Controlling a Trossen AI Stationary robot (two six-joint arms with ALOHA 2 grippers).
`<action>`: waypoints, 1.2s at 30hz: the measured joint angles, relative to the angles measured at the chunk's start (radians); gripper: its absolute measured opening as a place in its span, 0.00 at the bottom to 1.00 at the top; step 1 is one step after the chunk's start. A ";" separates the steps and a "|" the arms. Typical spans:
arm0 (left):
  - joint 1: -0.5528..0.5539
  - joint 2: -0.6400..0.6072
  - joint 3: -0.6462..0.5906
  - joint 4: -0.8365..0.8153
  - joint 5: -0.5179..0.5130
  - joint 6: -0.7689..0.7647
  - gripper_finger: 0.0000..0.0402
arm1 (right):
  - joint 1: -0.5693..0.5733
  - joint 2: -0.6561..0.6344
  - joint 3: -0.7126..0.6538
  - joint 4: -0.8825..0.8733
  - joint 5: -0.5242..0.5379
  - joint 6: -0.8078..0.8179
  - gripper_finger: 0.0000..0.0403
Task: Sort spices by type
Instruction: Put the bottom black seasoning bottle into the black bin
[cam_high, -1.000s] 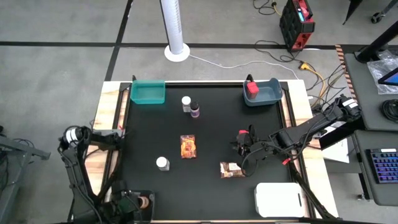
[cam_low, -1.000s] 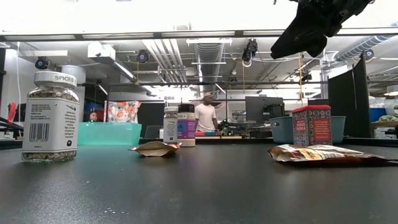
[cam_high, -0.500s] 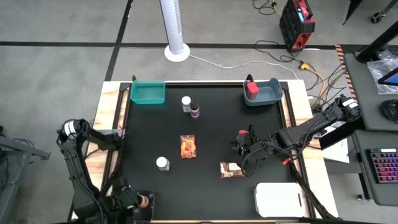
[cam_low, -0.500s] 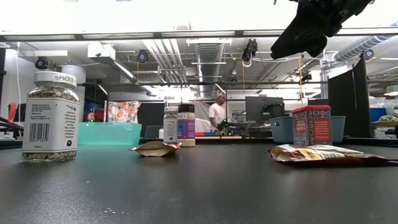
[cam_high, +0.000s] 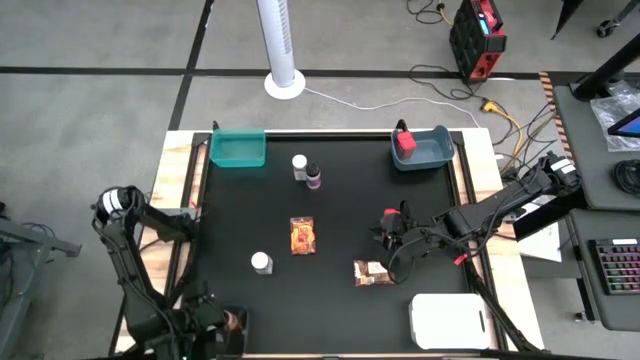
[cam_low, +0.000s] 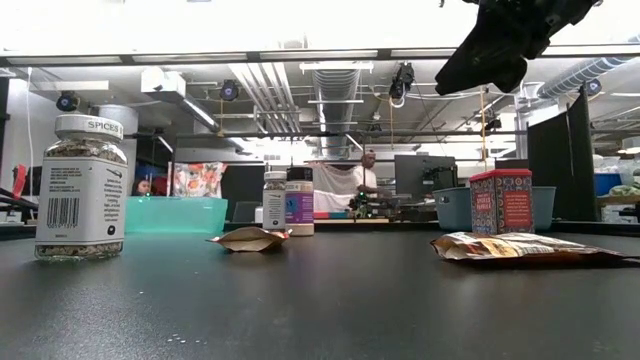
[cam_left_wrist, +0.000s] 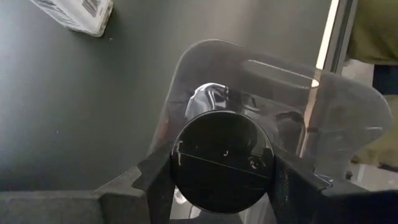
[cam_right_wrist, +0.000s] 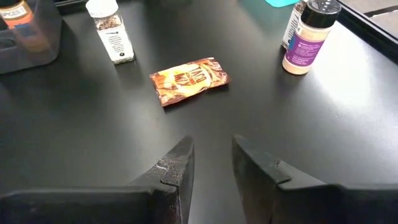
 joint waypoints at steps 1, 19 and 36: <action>0.000 0.000 0.001 -0.001 0.004 0.006 0.46 | 0.000 0.000 0.000 0.000 0.000 0.000 0.25; 0.002 0.001 0.009 0.010 0.017 0.040 0.56 | 0.000 0.001 0.000 0.000 0.000 0.004 0.22; 0.003 0.002 0.042 -0.008 0.015 0.039 0.56 | 0.000 0.001 0.000 0.000 0.001 0.011 0.29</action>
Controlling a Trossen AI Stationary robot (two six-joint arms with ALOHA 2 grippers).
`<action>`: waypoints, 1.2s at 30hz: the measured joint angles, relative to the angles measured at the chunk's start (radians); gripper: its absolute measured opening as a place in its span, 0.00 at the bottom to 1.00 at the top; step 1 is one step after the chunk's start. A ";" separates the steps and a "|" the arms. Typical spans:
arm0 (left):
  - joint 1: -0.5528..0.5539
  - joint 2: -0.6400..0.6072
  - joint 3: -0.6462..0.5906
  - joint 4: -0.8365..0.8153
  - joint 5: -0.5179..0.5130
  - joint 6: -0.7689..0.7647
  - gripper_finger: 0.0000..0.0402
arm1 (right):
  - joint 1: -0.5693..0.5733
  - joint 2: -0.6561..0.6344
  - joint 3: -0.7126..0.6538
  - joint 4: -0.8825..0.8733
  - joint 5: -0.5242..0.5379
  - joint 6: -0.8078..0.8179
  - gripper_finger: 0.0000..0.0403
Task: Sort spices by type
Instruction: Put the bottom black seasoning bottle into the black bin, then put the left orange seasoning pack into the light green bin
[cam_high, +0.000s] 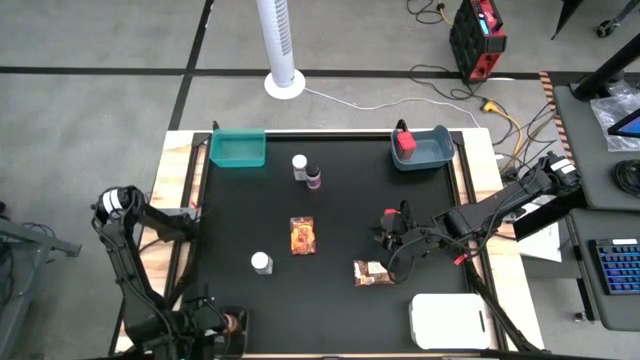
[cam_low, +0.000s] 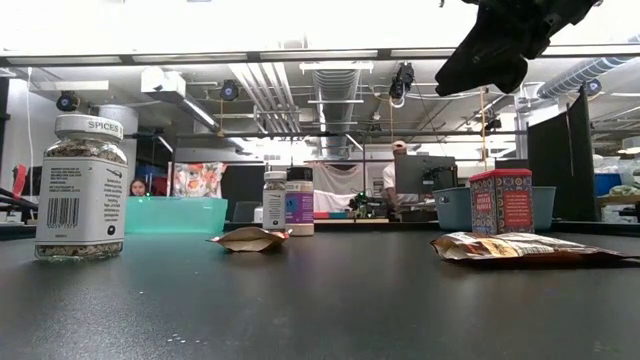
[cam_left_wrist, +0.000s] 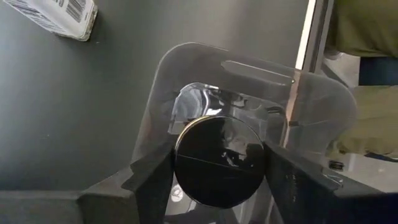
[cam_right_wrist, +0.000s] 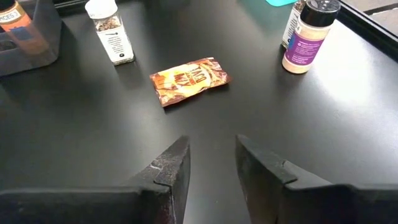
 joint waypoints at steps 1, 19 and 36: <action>0.000 0.000 0.003 -0.007 0.000 0.000 0.56 | 0.000 0.000 0.000 0.000 0.000 0.000 0.30; 0.003 0.000 0.200 -0.266 -0.049 0.000 0.56 | 0.000 0.000 0.000 0.000 0.000 0.021 0.31; 0.111 -0.028 0.210 -0.355 -0.482 0.272 0.53 | -0.006 0.060 0.147 0.011 -0.010 -0.061 0.28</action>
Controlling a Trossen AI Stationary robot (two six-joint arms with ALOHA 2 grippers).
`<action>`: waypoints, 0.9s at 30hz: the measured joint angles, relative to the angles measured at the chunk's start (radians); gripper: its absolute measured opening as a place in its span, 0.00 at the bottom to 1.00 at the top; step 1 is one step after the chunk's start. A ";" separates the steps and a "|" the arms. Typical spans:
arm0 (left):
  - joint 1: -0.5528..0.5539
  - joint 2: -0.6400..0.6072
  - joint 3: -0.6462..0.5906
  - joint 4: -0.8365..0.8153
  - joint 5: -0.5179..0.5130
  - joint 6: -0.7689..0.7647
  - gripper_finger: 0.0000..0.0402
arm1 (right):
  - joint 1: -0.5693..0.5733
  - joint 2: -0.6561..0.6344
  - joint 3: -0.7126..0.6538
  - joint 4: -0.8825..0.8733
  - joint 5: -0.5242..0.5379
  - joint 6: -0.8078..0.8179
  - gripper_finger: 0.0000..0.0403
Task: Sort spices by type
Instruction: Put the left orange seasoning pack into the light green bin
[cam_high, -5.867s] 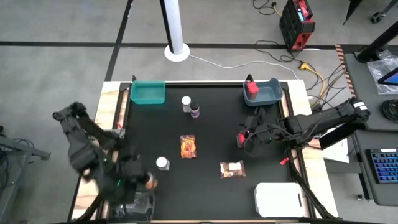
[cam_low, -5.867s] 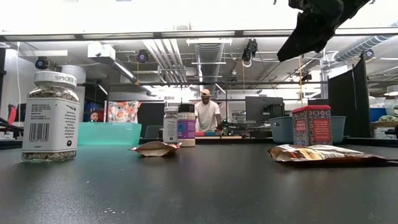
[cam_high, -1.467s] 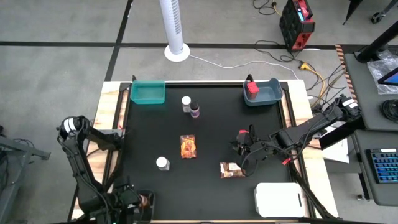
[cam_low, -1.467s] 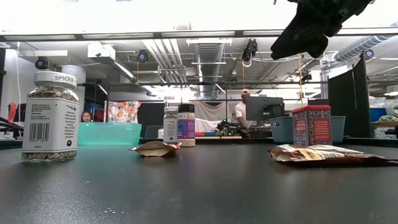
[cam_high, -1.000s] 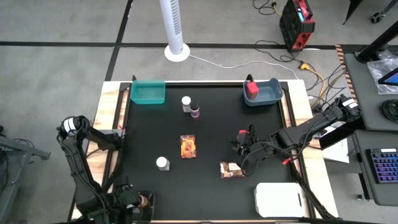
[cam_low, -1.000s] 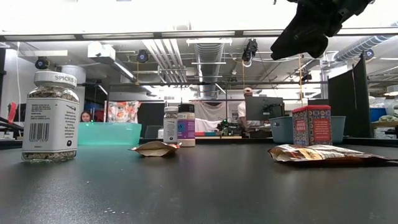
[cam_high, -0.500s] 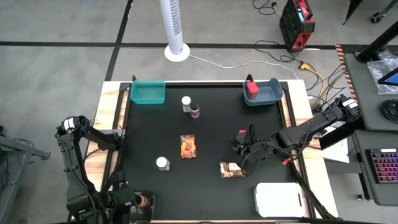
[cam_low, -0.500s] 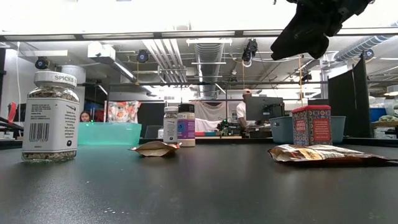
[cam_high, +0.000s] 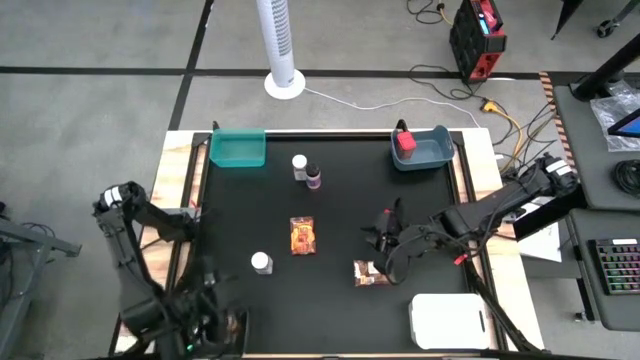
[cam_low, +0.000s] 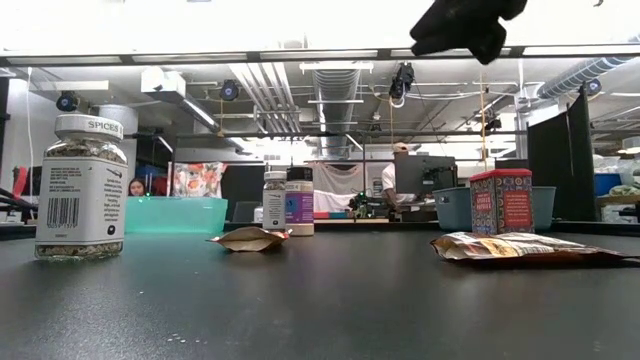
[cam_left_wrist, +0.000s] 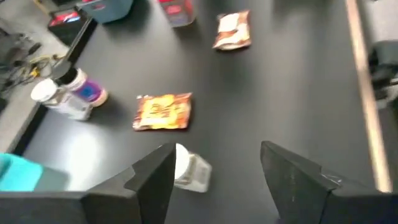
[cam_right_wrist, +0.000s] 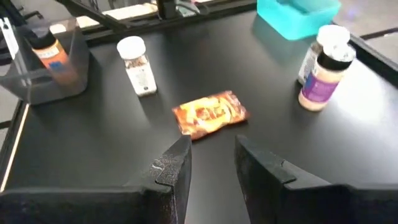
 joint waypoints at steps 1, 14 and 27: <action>0.016 -0.008 -0.020 0.002 0.010 0.019 0.52 | -0.001 0.004 0.011 -0.001 -0.003 -0.009 0.28; 0.305 -0.429 -0.452 0.475 0.112 0.535 0.30 | -0.145 0.158 0.149 -0.065 -0.027 -0.279 0.28; 0.525 -0.636 -0.618 0.611 0.060 0.698 0.32 | -0.224 0.371 0.267 -0.028 -0.148 -0.403 0.45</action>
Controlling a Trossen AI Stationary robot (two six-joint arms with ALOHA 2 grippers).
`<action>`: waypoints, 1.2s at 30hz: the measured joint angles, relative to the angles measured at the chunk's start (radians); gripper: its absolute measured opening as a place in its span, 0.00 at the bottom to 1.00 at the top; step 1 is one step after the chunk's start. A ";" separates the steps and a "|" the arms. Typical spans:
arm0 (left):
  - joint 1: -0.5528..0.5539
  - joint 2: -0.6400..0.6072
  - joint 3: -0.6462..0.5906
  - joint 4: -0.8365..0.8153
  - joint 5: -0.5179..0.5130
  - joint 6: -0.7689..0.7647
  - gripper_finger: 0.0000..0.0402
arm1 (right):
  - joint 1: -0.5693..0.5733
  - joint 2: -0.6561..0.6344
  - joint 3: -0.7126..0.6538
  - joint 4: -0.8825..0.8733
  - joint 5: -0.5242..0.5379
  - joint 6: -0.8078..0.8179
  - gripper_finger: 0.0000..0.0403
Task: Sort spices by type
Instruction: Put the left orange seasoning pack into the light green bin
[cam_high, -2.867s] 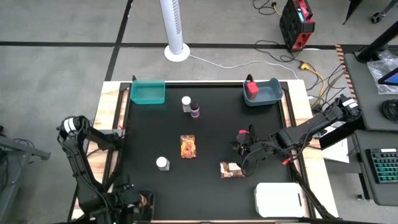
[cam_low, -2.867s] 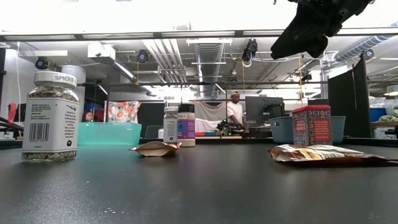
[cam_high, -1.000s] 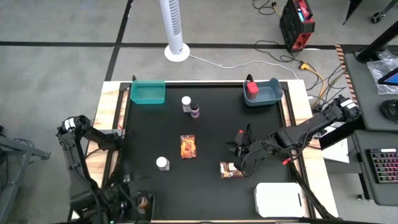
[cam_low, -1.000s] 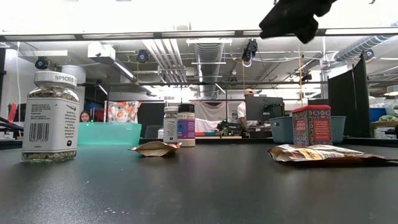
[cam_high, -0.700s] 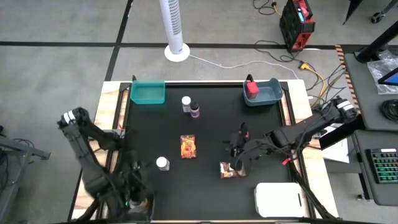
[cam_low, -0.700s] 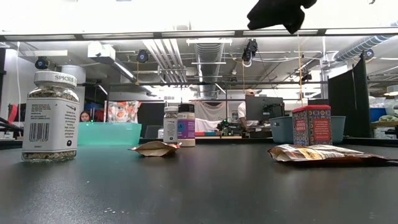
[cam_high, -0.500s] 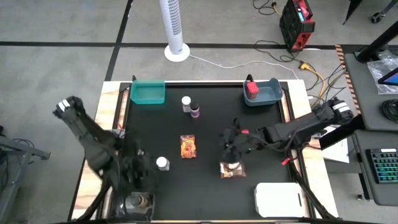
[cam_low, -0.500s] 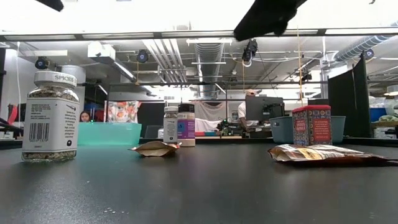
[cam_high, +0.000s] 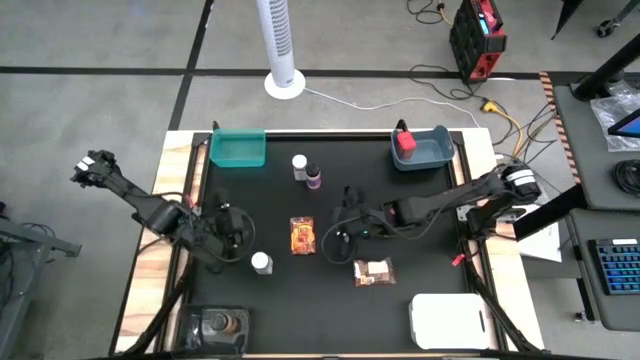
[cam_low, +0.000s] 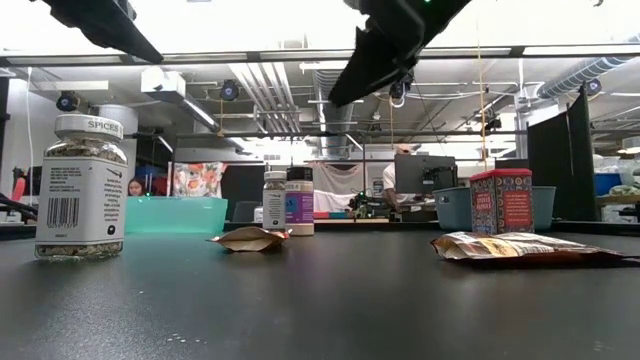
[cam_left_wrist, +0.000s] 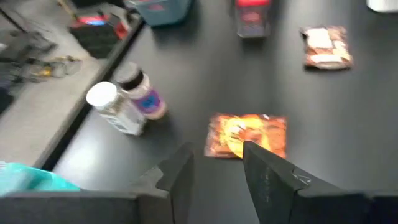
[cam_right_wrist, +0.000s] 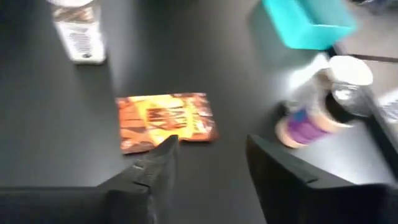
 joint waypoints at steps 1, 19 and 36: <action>0.000 0.000 0.000 0.000 -0.021 0.000 0.33 | 0.000 0.022 0.005 0.019 -0.022 -0.008 0.48; 0.001 0.022 0.000 0.052 -0.166 0.120 0.58 | 0.000 0.425 0.171 0.248 -0.162 -0.057 0.75; 0.001 0.031 0.000 0.059 -0.164 0.119 0.57 | -0.023 0.526 0.273 0.117 -0.202 0.007 0.50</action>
